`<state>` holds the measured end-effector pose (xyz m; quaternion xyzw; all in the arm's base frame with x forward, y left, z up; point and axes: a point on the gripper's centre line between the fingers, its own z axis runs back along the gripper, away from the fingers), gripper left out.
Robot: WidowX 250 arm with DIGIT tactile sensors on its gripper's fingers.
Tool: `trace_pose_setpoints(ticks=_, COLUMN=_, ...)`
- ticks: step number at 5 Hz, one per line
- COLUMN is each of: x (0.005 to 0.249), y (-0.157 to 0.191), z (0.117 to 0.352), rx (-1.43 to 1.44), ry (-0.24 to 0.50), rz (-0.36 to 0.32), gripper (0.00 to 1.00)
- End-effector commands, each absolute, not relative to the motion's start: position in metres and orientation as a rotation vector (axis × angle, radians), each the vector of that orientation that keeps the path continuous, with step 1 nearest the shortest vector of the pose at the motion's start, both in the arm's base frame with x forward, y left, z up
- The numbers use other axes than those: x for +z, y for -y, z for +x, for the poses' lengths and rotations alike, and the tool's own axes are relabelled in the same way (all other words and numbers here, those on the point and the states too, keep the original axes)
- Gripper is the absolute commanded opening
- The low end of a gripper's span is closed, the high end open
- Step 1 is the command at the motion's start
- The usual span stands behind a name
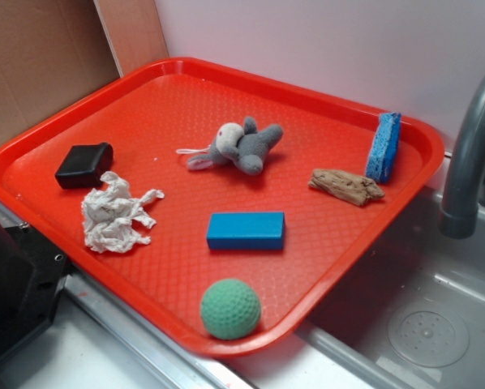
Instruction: Grab the blue block.
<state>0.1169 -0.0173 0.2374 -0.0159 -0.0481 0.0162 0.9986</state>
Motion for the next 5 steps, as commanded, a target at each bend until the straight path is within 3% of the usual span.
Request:
trace_pose_setpoints(ticks=1, x=0.237, y=0.017, z=0.117, rx=0.033, ry=0.096, rz=-0.032, gripper=1.0)
trace_pose_setpoints(ticks=2, x=0.187, y=0.061, z=0.139, rx=-0.215, ry=0.086, rz=-0.081, gripper=1.0)
trace_pose_setpoints(ticks=3, x=0.151, y=0.097, z=0.146, rx=-0.468, ry=0.158, rz=-0.094, gripper=1.0)
trace_pose_setpoints(ticks=4, x=0.122, y=0.108, z=0.159, rx=-0.63, ry=0.18, rz=-0.095, gripper=1.0)
trace_pose_setpoints(ticks=5, x=0.092, y=0.116, z=0.178, rx=-0.73, ry=0.152, rz=-0.079, gripper=1.0)
